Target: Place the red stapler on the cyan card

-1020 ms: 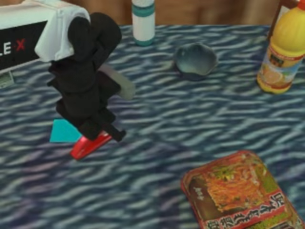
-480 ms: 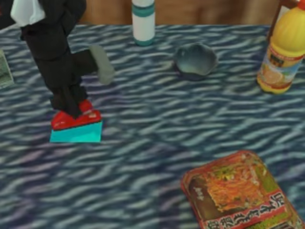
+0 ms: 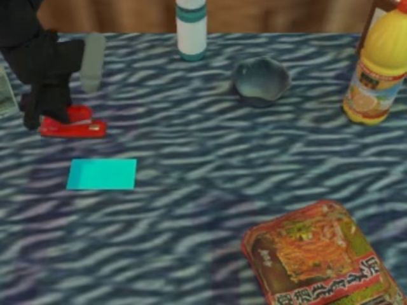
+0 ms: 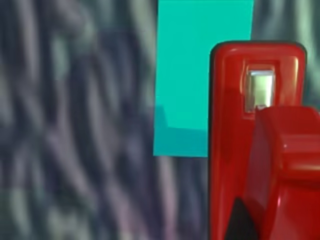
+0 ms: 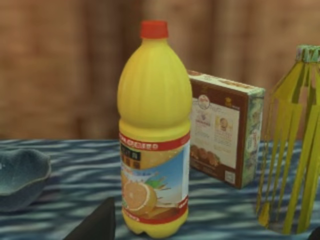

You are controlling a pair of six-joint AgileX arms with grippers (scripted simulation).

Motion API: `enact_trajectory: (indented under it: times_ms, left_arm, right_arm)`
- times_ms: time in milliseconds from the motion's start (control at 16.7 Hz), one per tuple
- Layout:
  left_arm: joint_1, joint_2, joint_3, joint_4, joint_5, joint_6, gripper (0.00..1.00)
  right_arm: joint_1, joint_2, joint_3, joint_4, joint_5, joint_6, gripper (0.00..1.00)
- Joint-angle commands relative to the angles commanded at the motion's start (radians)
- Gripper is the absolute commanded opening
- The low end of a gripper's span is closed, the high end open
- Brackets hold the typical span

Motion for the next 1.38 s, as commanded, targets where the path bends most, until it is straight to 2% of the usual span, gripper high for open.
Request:
enact_trajectory:
  times_ms: [120,480,960,1320,1380]
  left_arm:
    - [0.014,0.001,0.014,-0.003,0.007,0.036,0.0]
    - [0.008,0.0,-0.001,0.015,0.006,0.037,0.0]
    - [-0.017,0.074,-0.226,0.321,0.006,0.006,0.0]
    - [-0.022,0.085,-0.255,0.357,0.007,0.003,0.0]
    - [-0.022,0.085,-0.255,0.357,0.007,0.003,0.08]
  right_arm:
    - [0.0,0.0,0.0,0.0,0.0,0.0,1.0]
    - [0.0,0.0,0.0,0.0,0.0,0.0,1.0]
    - [0.0,0.0,0.0,0.0,0.0,0.0,1.0]
    - [0.0,0.0,0.0,0.0,0.0,0.0,1.0]
    - [0.0,0.0,0.0,0.0,0.0,0.0,1.0]
